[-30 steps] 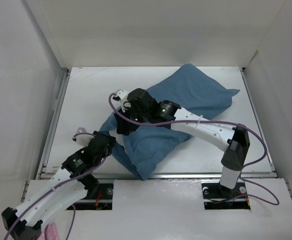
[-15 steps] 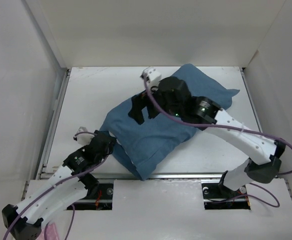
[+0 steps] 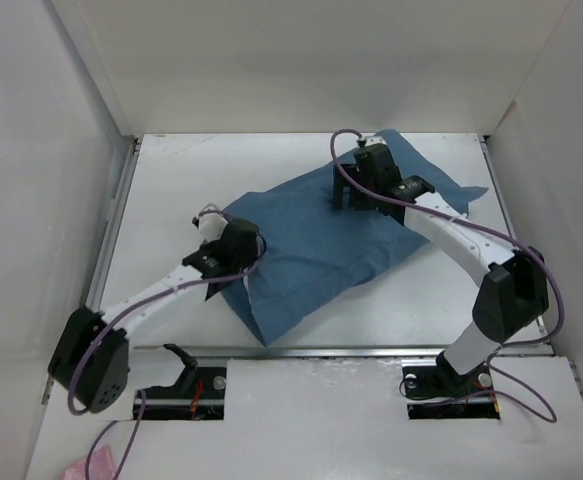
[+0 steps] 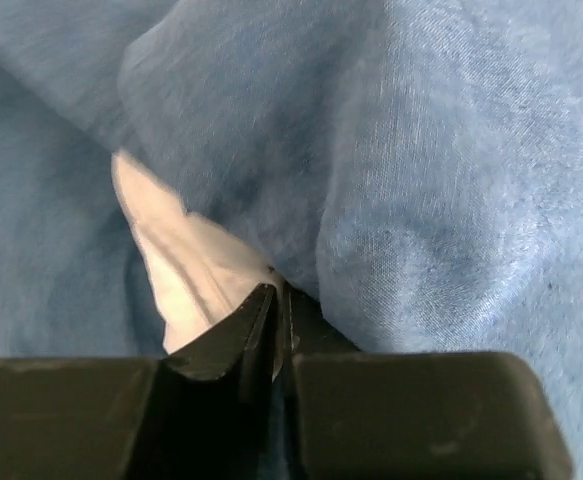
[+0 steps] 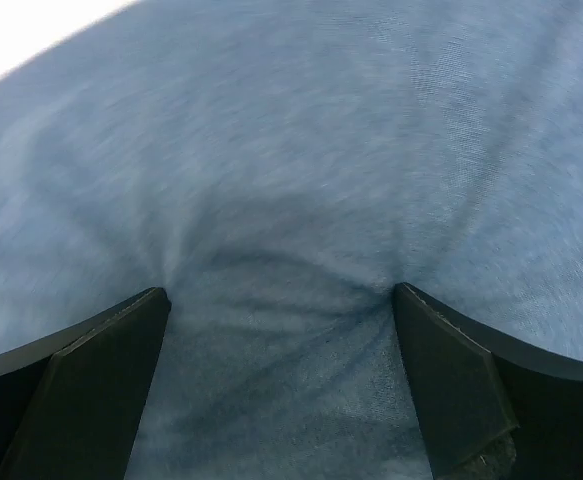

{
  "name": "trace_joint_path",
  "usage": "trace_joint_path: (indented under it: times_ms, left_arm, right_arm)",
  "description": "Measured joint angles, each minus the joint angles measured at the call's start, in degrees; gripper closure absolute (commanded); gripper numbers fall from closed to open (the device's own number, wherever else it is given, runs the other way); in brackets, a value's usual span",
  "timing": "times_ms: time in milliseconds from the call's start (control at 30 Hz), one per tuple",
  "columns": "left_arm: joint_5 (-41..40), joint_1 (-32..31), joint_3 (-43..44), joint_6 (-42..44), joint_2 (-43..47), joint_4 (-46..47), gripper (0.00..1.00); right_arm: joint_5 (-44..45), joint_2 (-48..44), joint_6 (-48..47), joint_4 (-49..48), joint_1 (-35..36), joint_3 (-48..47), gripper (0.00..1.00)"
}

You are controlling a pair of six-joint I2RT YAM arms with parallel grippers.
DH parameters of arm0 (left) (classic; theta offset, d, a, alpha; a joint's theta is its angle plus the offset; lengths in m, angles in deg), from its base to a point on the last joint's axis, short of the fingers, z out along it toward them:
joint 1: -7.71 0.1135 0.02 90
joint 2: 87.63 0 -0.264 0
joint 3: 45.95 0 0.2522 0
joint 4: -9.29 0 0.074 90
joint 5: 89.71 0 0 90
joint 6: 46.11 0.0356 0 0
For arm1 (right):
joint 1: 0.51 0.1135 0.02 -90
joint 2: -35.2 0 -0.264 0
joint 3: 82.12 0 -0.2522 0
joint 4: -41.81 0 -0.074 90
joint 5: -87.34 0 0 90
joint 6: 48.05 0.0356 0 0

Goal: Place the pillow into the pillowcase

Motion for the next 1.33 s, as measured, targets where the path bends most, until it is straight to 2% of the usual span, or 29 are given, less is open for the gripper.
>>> trace_joint_path:
  times_ms: [200,433,533,600,633,733,833,933,1100,1200,1333]
  left_arm:
    - [-0.7,10.2,16.1,8.0,-18.3,2.2,1.0]
    - [0.5,21.6,38.7,14.3,-34.8,0.4,1.0]
    - [-0.7,24.3,44.2,15.1,-36.4,-3.7,0.76]
    - [-2.5,25.6,45.8,15.3,-35.5,-6.3,0.53]
    - [-3.3,26.5,46.1,15.4,-34.5,-7.5,0.28]
    - [-5.8,29.8,46.1,14.5,-29.6,-12.5,0.0]
    - [-7.6,33.2,46.1,13.9,-22.4,-16.5,0.0]
    - [-7.1,34.6,45.2,15.0,-13.2,-17.3,0.0]
    - [-3.0,29.9,39.2,19.6,2.1,-14.0,0.0]
    - [-1.7,28.0,36.6,21.2,6.3,-13.6,0.0]
    - [-1.1,27.9,34.9,22.9,7.1,-13.6,0.0]
  right_arm:
    - [-1.0,-1.7,0.0,-5.5,1.0,4.0,0.0]
    - [-3.4,-2.3,-1.3,-6.2,7.9,3.7,0.0]
    - [-5.1,-3.1,-1.7,-4.9,8.7,1.8,0.0]
    - [-6.6,-4.8,-1.9,-4.0,7.3,0.9,0.0]
    - [-7.5,-6.0,-1.9,-3.8,5.8,0.7,0.0]
    - [-8.0,-11.4,-1.0,-3.7,-1.2,0.7,0.0]
    - [-4.3,-18.7,0.2,-4.1,-7.5,0.8,0.0]
    - [2.6,-26.4,2.0,-4.4,-9.6,1.2,0.0]
    - [10.8,-34.2,4.1,-4.3,-9.4,2.4,0.0]
    - [12.6,-35.8,4.6,-4.4,-9.4,5.0,0.0]
    - [12.5,-35.8,4.8,-3.9,-9.4,9.2,0.0]
